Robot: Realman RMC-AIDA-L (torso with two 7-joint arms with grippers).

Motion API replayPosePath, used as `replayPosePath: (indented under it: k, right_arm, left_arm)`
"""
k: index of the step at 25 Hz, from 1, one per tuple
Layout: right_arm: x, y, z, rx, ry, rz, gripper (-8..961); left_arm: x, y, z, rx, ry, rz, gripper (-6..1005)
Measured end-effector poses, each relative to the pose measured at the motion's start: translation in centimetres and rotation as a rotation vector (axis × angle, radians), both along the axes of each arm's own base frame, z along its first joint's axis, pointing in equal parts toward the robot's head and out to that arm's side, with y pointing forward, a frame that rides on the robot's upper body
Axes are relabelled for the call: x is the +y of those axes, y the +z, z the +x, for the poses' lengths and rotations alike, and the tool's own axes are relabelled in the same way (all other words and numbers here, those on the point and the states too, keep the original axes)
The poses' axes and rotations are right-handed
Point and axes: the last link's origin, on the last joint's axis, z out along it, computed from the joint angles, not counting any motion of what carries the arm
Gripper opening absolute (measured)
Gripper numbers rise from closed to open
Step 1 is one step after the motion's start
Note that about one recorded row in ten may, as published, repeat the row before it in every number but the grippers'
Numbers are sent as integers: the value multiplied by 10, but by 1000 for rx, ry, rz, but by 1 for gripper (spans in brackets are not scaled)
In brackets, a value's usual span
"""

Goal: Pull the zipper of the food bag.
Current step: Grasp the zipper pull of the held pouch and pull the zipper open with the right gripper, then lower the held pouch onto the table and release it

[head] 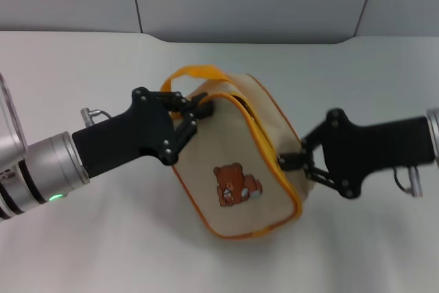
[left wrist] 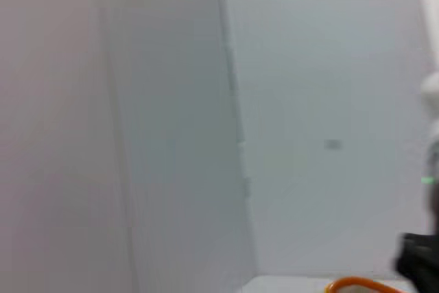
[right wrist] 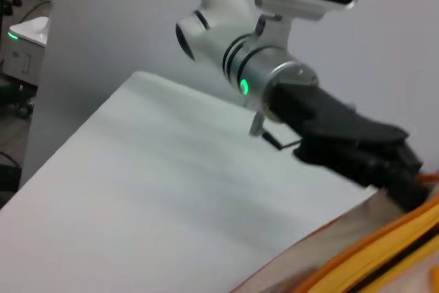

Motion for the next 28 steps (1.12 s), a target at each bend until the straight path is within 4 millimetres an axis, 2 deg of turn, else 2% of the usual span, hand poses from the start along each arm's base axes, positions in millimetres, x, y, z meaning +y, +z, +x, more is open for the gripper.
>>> replayPosePath:
  k: [6,9,16,19,21,22,25,28]
  right_arm:
    - [-14,2,29,-35,-86,3,-3]
    - [-16,3,34,-31,-109,10,-3]
    - [-17,4,51,147,-313,47,-2]
    - [-16,4,55,229,-385,57,123]
    - [-16,5,57,391,-467,88,198]
    - [-16,5,57,391,-467,88,232]
    - [-16,6,59,571,-540,133,335]
    - [-17,6,58,631,-563,144,411]
  left_arm:
    - [5,5,-11,-11,88,25,161]
    - [5,7,-13,-17,103,31,164]
    - [-1,6,-21,-37,151,36,169]
    - [-9,4,-29,-71,204,46,171]
    - [-18,3,-38,-86,246,53,172]
    - [-18,3,-38,-86,246,53,173]
    - [-31,2,-51,-86,288,57,175]
    - [-36,2,-56,-85,304,60,177]
